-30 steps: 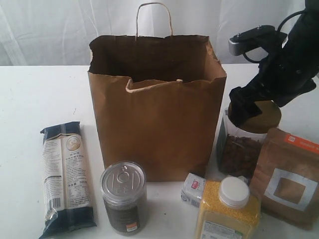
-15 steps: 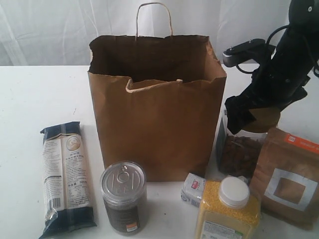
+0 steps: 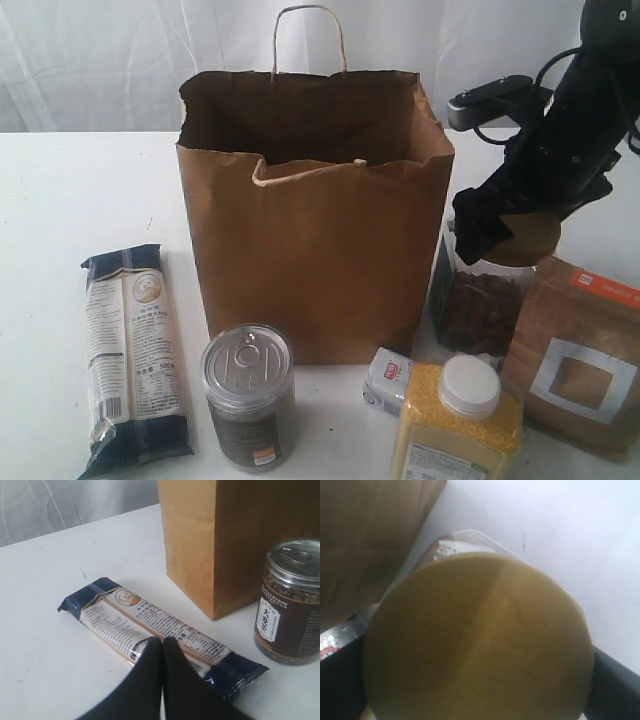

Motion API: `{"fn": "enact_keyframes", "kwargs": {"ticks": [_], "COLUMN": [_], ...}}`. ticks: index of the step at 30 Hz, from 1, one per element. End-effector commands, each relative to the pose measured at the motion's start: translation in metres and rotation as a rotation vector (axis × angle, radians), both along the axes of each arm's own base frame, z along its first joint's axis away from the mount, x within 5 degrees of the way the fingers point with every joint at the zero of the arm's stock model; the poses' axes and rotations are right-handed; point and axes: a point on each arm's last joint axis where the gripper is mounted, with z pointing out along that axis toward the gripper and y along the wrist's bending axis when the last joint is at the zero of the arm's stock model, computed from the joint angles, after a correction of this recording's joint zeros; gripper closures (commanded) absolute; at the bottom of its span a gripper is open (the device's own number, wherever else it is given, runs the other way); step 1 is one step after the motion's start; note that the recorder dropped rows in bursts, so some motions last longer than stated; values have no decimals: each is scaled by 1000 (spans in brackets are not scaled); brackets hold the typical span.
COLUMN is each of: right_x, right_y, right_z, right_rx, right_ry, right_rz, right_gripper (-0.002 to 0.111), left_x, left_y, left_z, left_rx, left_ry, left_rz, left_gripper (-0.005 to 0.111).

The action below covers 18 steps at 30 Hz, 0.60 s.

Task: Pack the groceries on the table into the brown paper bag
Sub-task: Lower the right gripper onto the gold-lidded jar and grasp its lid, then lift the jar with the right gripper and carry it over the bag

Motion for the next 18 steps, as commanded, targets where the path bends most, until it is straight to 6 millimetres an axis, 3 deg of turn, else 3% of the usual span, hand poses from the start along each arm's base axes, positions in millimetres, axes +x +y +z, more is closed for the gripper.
{"fn": "enact_keyframes", "kwargs": {"ticks": [1,18], "right_x": [-10,-64], "right_y": [-2,-34], "right_z": [15,121], "right_rx": [17,78], "right_ry": [-18,-435], "right_rz": [5,-135], "right_gripper": [108,108], "left_x": [0,0], "left_y": [0,0], "left_z": [-1,-1], "left_rx": [-10,-10], "left_ry": [1,1], "left_rz": [7,7], "left_gripper": [107,107]}}
